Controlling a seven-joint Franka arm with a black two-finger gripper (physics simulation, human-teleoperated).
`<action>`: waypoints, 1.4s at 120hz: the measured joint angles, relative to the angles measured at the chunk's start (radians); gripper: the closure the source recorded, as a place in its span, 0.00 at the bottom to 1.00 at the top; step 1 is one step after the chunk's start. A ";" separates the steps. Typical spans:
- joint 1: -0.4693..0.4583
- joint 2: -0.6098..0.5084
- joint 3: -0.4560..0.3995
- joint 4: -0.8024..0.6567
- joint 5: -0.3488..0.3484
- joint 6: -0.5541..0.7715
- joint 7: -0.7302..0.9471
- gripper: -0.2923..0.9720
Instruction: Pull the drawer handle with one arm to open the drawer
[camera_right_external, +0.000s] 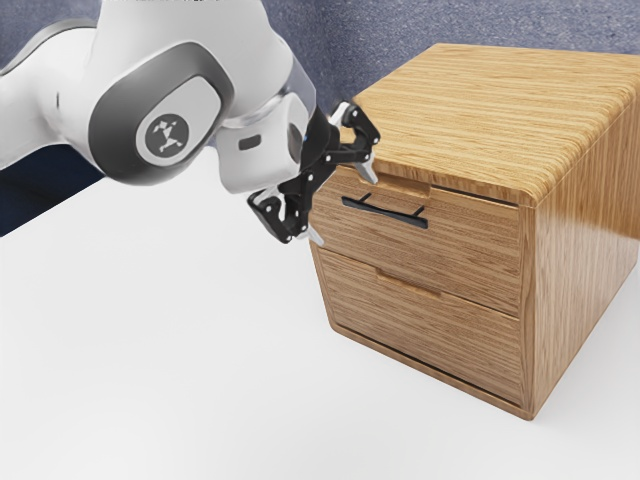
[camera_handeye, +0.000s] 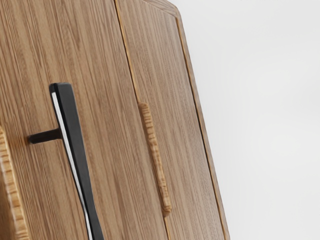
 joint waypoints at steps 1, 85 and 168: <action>0.000 0.001 0.000 0.000 0.000 0.000 0.000 0.25; 0.018 0.080 0.004 -0.001 0.000 0.013 -0.012 0.18; 0.019 -0.442 -0.051 -0.180 -0.060 -0.099 -0.056 0.35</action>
